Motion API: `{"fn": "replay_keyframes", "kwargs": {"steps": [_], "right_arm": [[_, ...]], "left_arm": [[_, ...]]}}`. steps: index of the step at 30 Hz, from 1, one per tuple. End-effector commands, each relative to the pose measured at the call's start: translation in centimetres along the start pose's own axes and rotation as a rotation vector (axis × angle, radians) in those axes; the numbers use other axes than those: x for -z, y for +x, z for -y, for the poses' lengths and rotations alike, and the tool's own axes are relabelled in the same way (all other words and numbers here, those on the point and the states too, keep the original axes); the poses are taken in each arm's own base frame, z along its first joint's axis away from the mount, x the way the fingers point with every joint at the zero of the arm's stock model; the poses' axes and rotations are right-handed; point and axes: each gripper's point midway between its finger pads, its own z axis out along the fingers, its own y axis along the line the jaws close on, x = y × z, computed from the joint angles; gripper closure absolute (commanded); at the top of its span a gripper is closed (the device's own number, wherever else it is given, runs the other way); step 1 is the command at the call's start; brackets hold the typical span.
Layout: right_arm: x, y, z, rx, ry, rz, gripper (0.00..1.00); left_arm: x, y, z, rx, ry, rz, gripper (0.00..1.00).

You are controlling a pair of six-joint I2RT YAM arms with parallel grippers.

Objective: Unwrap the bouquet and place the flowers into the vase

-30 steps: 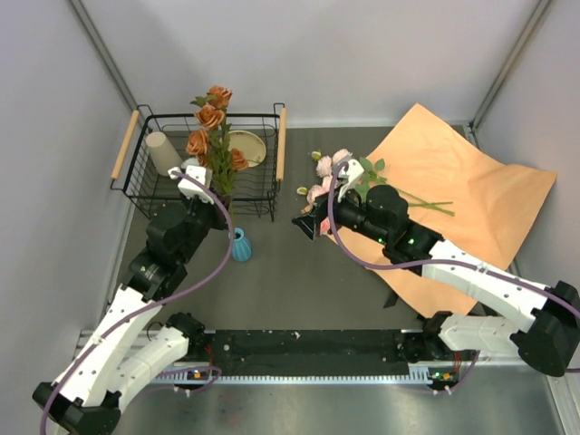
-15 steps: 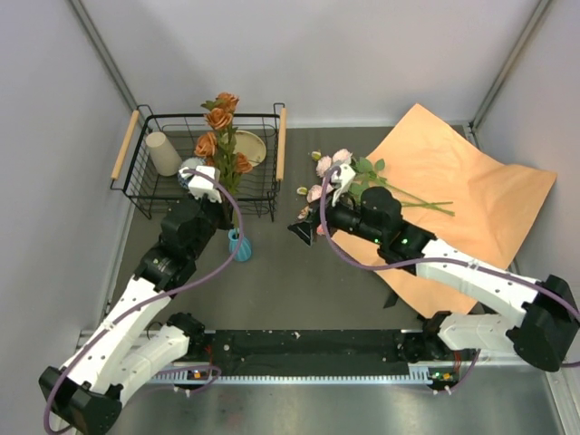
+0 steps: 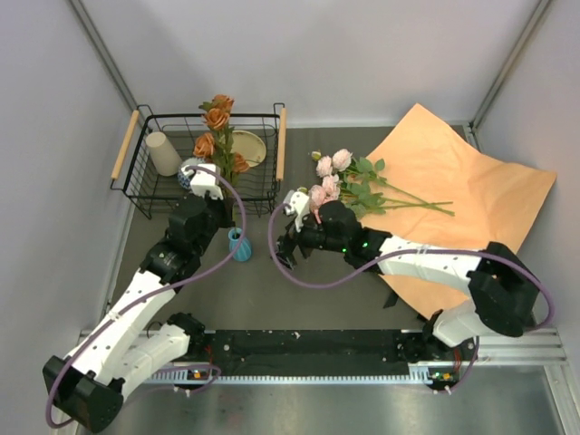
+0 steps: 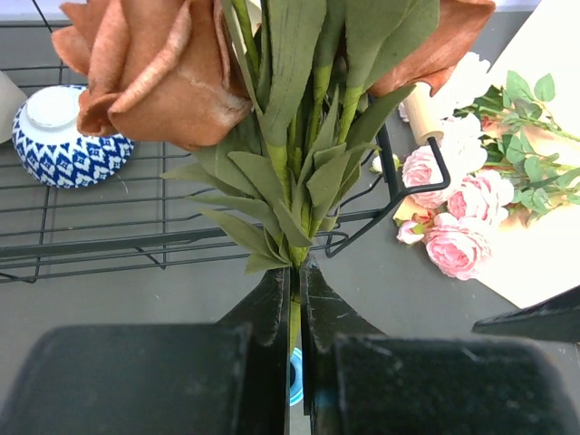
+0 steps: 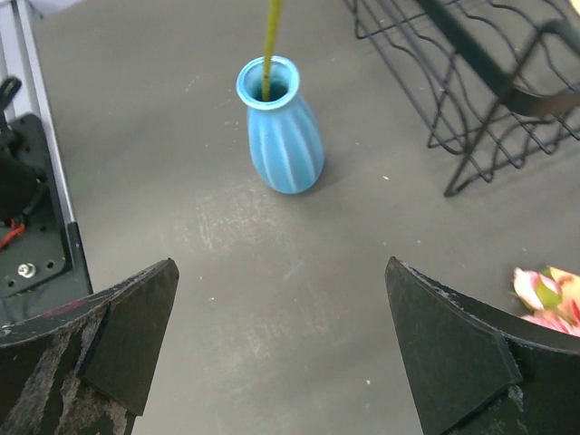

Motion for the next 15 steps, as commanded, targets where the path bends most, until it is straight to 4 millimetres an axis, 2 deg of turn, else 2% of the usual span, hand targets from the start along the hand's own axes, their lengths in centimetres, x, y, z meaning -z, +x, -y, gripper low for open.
{"fn": "replay_keyframes", "kwargs": {"steps": [1, 4, 10, 15], "right_arm": [[-2.8, -2.4, -1.4, 0.160, -0.031, 0.069, 0.01], [-4.1, -2.6, -2.1, 0.149, -0.052, 0.085, 0.01], [-5.5, -3.0, -3.3, 0.134, -0.095, 0.124, 0.01], [-6.6, -2.7, -3.4, 0.146, -0.098, 0.137, 0.01]], "left_arm": [[-0.6, -0.5, -0.3, 0.026, -0.030, 0.019, 1.00], [-1.0, 0.3, -0.5, 0.027, -0.040, -0.003, 1.00], [-1.3, 1.3, -0.7, 0.031, -0.051, -0.015, 1.00], [-1.4, 1.9, -1.0, 0.036, -0.066, -0.026, 1.00]]}}
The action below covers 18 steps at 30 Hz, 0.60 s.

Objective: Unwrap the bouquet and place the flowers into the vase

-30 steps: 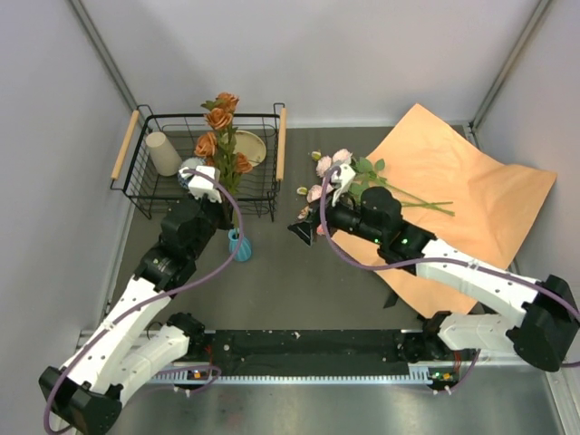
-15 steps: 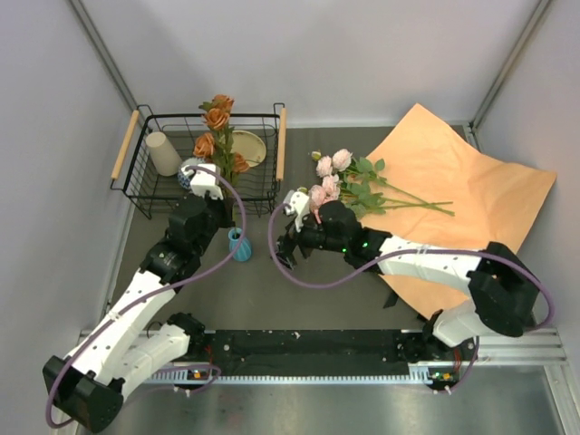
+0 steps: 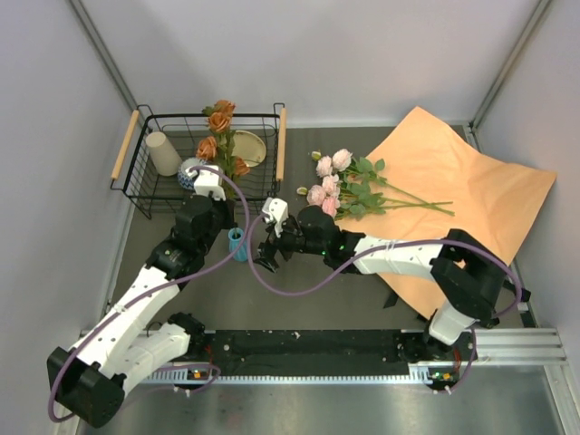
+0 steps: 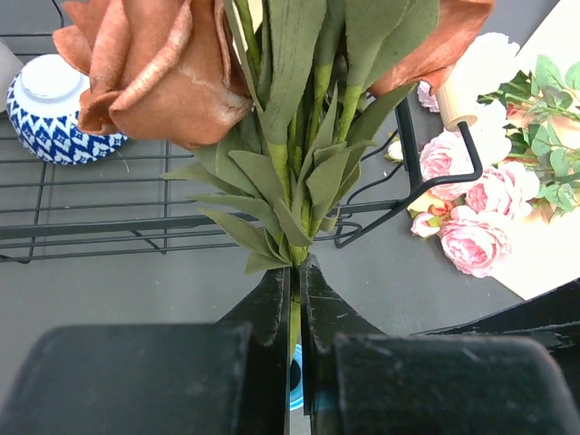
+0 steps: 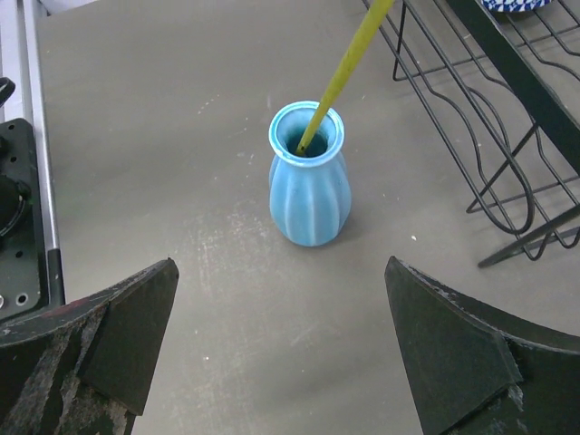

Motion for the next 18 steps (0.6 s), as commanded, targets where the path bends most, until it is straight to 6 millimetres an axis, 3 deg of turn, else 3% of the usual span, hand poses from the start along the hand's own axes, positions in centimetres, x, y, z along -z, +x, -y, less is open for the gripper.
{"fn": "replay_keyframes", "kwargs": {"steps": [1, 14, 18], "right_arm": [[-1.5, -3.8, -0.8, 0.044, -0.028, 0.126, 0.01], [-5.3, -3.0, -0.7, 0.089, -0.048, 0.219, 0.01], [-6.5, -2.9, -0.5, 0.080, -0.046, 0.243, 0.01]], "left_arm": [[-0.4, 0.1, -0.5, 0.028, -0.028, 0.020, 1.00], [-0.4, 1.0, -0.8, 0.042, -0.046, -0.005, 0.99], [-0.3, 1.6, -1.1, 0.042, -0.061, -0.025, 0.88]]}}
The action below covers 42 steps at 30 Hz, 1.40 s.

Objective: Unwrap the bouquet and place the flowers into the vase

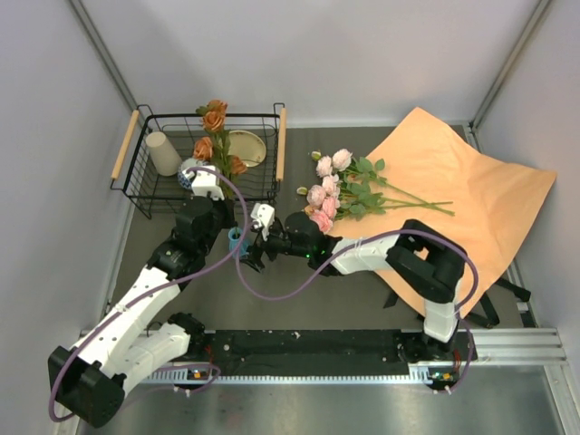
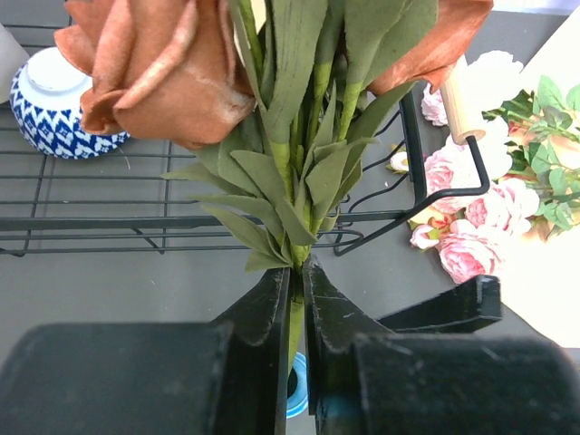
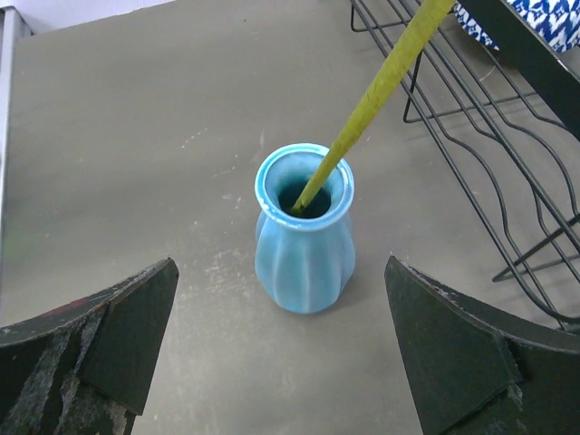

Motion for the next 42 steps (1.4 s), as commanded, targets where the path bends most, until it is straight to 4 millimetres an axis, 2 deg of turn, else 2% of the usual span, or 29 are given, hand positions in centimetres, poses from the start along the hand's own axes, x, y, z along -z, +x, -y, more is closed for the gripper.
{"fn": "replay_keyframes", "kwargs": {"steps": [1, 9, 13, 26, 29, 30, 35, 42], "right_arm": [[-1.8, -4.2, -0.5, 0.034, -0.018, 0.156, 0.01], [-3.6, -3.2, 0.3, 0.049, 0.002, 0.172, 0.01], [-4.4, -2.7, 0.7, 0.055, 0.011, 0.158, 0.01], [-4.6, -1.6, 1.3, 0.071, 0.041, 0.142, 0.01], [-4.5, -1.5, 1.2, 0.069, 0.038, 0.135, 0.01], [-4.5, -1.6, 1.2, 0.068, 0.036, 0.136, 0.01], [-4.1, -2.2, 1.5, 0.059, 0.059, 0.134, 0.01], [-1.9, -4.2, 1.4, 0.048, 0.083, 0.145, 0.01]], "left_arm": [[0.0, 1.6, -0.9, -0.001, -0.038, -0.048, 0.87], [-0.1, 2.0, -1.1, -0.014, -0.050, -0.066, 0.82], [-0.1, 2.1, -1.2, -0.017, -0.055, -0.067, 0.74], [0.1, 2.0, -0.9, -0.006, -0.037, -0.065, 0.67], [0.4, 1.7, -0.8, -0.003, -0.027, -0.059, 0.62], [0.5, 1.6, -0.7, 0.000, -0.023, -0.055, 0.56], [1.2, 1.4, -0.5, 0.006, -0.005, -0.058, 0.39], [3.0, -0.3, -0.4, 0.014, 0.015, -0.018, 0.26]]}}
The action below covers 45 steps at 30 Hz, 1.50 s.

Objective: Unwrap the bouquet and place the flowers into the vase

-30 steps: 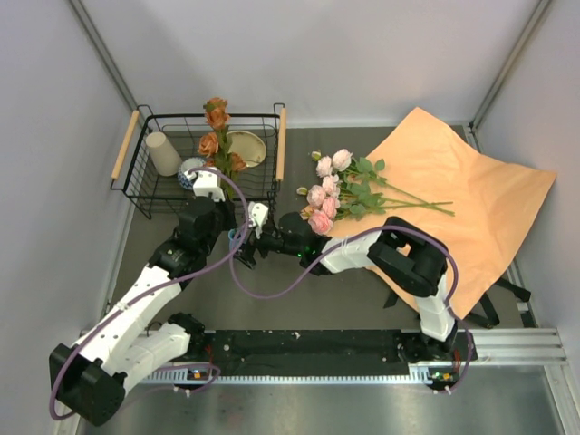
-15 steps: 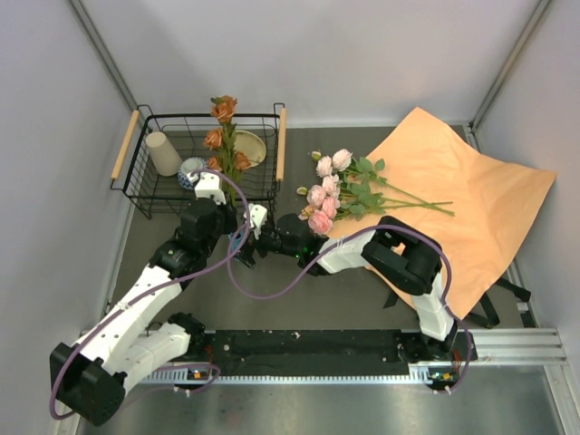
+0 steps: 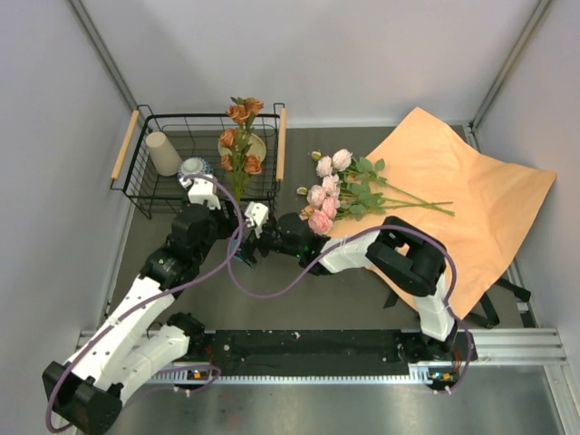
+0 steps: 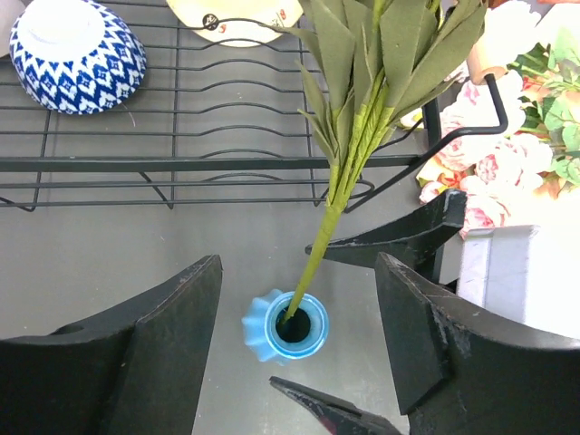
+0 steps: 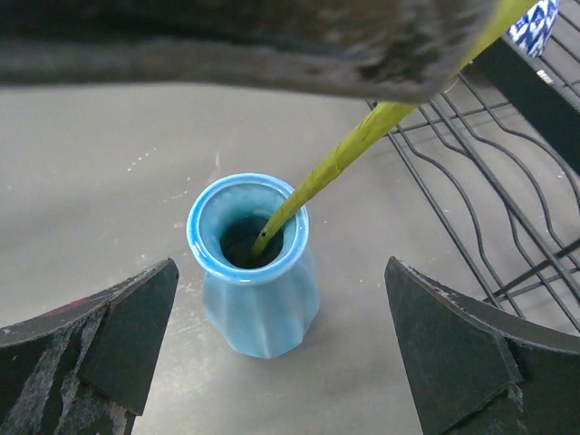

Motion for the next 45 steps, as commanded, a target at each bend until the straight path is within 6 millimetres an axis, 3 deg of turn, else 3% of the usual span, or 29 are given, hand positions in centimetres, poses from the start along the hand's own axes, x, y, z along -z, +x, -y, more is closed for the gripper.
{"fn": "replay_keyframes", "kwargs": {"steps": [1, 7, 10, 11, 12, 14, 16, 17, 18, 21, 24, 25, 26, 27, 28, 29, 30, 31, 33, 34, 37, 45], "right_arm": [[1.6, -5.6, -0.3, 0.009, 0.015, 0.101, 0.01], [3.3, -6.4, 0.3, 0.004, 0.058, 0.062, 0.01], [4.8, -5.4, 0.8, -0.005, 0.101, 0.006, 0.01], [6.0, -7.2, 1.0, -0.009, 0.121, 0.042, 0.01], [7.1, -6.3, 1.5, -0.032, 0.132, 0.022, 0.01], [9.7, -7.4, 2.6, -0.050, 0.163, -0.008, 0.01], [12.1, -7.5, 5.5, -0.067, 0.249, -0.062, 0.01], [14.0, -8.5, 7.4, -0.067, 0.340, -0.061, 0.01], [15.5, -7.0, 8.5, -0.027, 0.385, -0.140, 0.02], [22.0, -5.2, 15.4, 0.104, 0.647, -0.243, 0.05], [27.2, -3.0, 19.6, 0.088, 0.801, -0.336, 0.06], [30.3, -2.4, 22.8, 0.044, 0.906, -0.356, 0.09], [31.5, -1.9, 24.0, 0.025, 0.943, -0.373, 0.12], [32.3, 0.1, 25.0, -0.002, 0.953, -0.450, 0.26], [34.3, -0.6, 27.5, -0.018, 1.023, -0.450, 0.31], [35.1, 0.6, 28.5, -0.016, 1.039, -0.511, 0.34], [35.5, 2.5, 29.7, -0.028, 1.048, -0.575, 0.39], [36.5, 2.4, 31.6, -0.039, 1.085, -0.599, 0.40], [37.4, 3.7, 33.5, -0.038, 1.103, -0.676, 0.43], [37.6, 4.9, 35.1, -0.025, 1.109, -0.737, 0.44], [37.0, 6.7, 37.0, -0.001, 1.081, -0.817, 0.46], [34.6, 10.3, 37.5, 0.018, 0.921, -0.870, 0.51]], "left_arm": [[1.6, -2.3, 0.3, 0.022, 0.027, 0.066, 0.25], [3.0, -4.0, 1.0, 0.026, 0.072, 0.106, 0.21], [3.8, -5.0, 2.0, 0.014, 0.130, 0.120, 0.20], [4.1, -5.4, 2.4, 0.000, 0.157, 0.129, 0.20], [4.4, -5.8, 3.1, -0.009, 0.193, 0.137, 0.20], [5.3, -6.5, 5.4, -0.044, 0.327, 0.147, 0.20], [6.5, -6.6, 8.3, -0.077, 0.502, 0.141, 0.20], [6.8, -7.0, 9.1, -0.086, 0.548, 0.141, 0.20], [7.1, -7.0, 9.9, -0.096, 0.597, 0.135, 0.21], [8.6, -7.0, 13.1, -0.136, 0.805, 0.117, 0.24], [9.6, -6.6, 15.2, -0.140, 0.959, 0.064, 0.25], [9.8, -6.2, 16.0, -0.131, 1.011, 0.029, 0.26], [10.0, -6.1, 16.3, -0.128, 1.031, 0.016, 0.26], [9.8, -5.8, 16.5, -0.124, 1.043, -0.001, 0.26], [9.7, -5.3, 16.8, -0.119, 1.059, -0.022, 0.26], [9.8, -5.1, 17.1, -0.122, 1.075, -0.027, 0.26], [9.8, -4.9, 17.3, -0.121, 1.078, -0.033, 0.26], [9.7, -4.7, 17.4, -0.116, 1.079, -0.043, 0.26], [9.8, -4.5, 17.5, -0.113, 1.084, -0.050, 0.27], [10.0, -4.6, 17.4, -0.111, 1.084, -0.045, 0.27], [10.2, -4.5, 17.0, -0.119, 1.064, -0.032, 0.27], [9.6, -4.1, 16.1, -0.164, 1.005, -0.034, 0.27]]}}
